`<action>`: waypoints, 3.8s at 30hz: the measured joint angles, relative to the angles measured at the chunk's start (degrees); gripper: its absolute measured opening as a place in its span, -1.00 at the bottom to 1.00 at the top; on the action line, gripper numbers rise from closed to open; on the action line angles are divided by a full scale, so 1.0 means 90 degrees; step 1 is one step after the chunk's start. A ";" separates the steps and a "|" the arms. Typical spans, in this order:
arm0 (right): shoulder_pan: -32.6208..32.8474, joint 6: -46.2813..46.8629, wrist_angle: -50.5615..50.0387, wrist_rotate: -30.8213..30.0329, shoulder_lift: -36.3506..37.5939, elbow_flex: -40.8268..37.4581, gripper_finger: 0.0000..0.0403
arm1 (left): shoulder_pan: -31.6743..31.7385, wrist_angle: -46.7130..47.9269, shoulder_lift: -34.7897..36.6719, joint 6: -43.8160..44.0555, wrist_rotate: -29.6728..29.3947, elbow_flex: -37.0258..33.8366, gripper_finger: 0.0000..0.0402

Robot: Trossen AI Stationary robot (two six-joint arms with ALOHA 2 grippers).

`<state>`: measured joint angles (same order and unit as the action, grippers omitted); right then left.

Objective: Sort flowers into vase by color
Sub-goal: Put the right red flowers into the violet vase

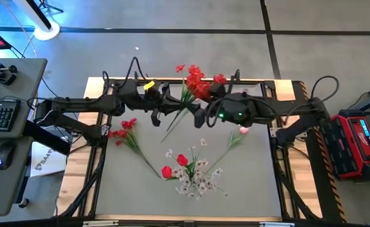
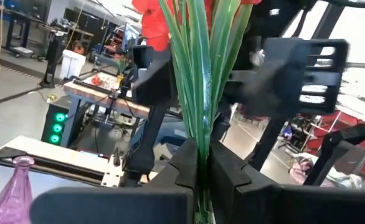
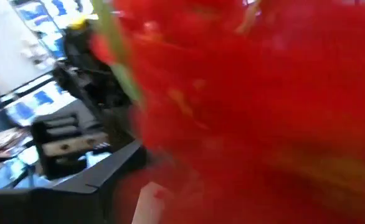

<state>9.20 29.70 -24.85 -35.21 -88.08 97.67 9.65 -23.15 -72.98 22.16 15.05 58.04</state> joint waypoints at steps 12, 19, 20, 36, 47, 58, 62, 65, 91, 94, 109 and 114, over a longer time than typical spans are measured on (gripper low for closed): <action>-0.0151 -0.0003 0.0409 0.0436 -0.0242 0.0000 -0.17 | 0.0000 0.0308 0.0001 -0.0081 0.0002 0.0000 -0.96; -0.0154 -0.0013 0.0121 0.0470 -0.0242 0.0000 -0.82 | 0.0000 0.0479 0.0004 -0.0098 0.0015 0.0000 -0.96; -0.0154 -0.0015 0.0105 0.0474 -0.0242 0.0000 -0.90 | 0.0000 0.0482 0.0001 -0.0137 0.0016 0.0000 -0.96; -0.0149 -0.0027 -0.0119 0.0415 -0.0242 0.0000 -0.99 | -0.0075 0.0649 0.0001 -0.0478 -0.0029 0.0000 -0.55; -0.0161 0.0169 -0.0155 0.0388 -0.0242 0.0000 -1.00 | -0.0075 0.1124 -0.0030 -0.0530 -0.0027 0.0000 -0.44; -0.0170 0.0122 -0.0833 0.0350 -0.0054 0.0000 -1.00 | 0.0030 0.1002 -0.1090 -0.0880 -0.0002 0.0760 -0.46; -0.0338 0.0124 -0.1702 0.0365 0.0424 0.0000 -1.00 | 0.0190 0.0996 -0.1694 -0.0838 -0.0005 0.1495 -0.49; -0.0493 -0.0045 -0.2192 0.0406 0.0830 0.0000 -1.00 | 0.0318 0.1007 -0.2193 -0.0829 0.0003 0.2148 -0.49; -0.2513 -0.1974 -0.4118 0.1256 0.2807 -0.0002 -1.00 | 0.0728 0.2879 -0.2751 -0.2156 -0.0058 0.4515 -0.49; -0.2786 -0.1795 -0.4050 0.0826 0.2784 -0.0090 -1.00 | 0.0724 0.3006 -0.2500 -0.2306 -0.0209 0.4512 -0.49; -0.3413 -0.1335 -0.3609 0.0783 0.3004 -0.0991 -1.00 | 0.0724 0.3194 -0.2327 -0.2372 -0.0418 0.4507 -0.49; -0.3413 -0.1352 -0.3604 0.0296 0.3048 -0.0984 -1.00 | 0.0724 0.3168 -0.2333 -0.2371 -0.0418 0.4507 -0.49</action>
<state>-21.52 17.53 -57.28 -32.55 -60.65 88.82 16.16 5.37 -93.97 0.82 11.29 98.61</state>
